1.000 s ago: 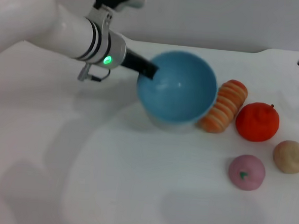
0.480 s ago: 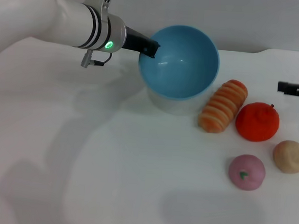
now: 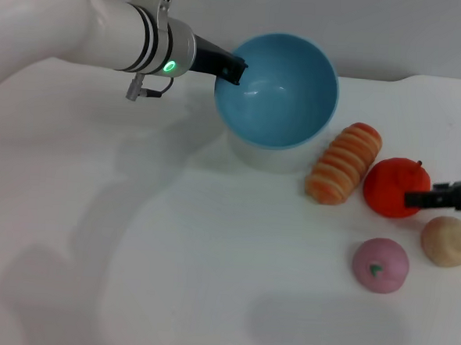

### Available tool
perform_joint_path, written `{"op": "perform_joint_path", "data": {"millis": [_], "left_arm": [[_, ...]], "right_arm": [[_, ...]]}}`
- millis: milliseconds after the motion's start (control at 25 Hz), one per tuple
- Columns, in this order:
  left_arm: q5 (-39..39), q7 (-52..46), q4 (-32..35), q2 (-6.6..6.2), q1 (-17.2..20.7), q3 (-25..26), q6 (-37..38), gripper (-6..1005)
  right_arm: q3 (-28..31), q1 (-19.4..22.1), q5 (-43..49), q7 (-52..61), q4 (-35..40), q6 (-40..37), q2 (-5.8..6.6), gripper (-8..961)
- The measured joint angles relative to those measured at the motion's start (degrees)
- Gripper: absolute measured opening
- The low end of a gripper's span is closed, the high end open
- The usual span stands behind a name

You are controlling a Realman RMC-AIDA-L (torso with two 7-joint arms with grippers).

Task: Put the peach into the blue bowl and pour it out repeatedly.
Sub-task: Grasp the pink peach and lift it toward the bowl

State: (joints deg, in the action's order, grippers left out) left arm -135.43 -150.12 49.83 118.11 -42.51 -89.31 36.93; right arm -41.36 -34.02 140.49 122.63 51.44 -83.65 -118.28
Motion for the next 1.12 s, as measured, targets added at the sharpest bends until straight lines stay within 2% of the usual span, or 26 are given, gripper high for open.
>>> {"op": "perform_joint_path", "data": {"millis": [280,880,1120], "left_arm": [[-0.02,0.06,0.00,0.00,-0.20,-0.38,-0.07,-2],[-0.01,0.09,0.18,0.00,0.09,-0.87,0.02,-2],[-0.01,0.09,0.17,0.00,0.13,-0.93,0.02,-1]], "right_arm": [[-5.39,-0.02,0.19,2.44,-4.93,-0.01,-0.11,772],[-10.68,-0.83,1.07,5.00,-9.71,4.67,-0.06,749],[-11.44,-1.49,1.12,4.79,-9.77,4.79,-0.03,501]]}}
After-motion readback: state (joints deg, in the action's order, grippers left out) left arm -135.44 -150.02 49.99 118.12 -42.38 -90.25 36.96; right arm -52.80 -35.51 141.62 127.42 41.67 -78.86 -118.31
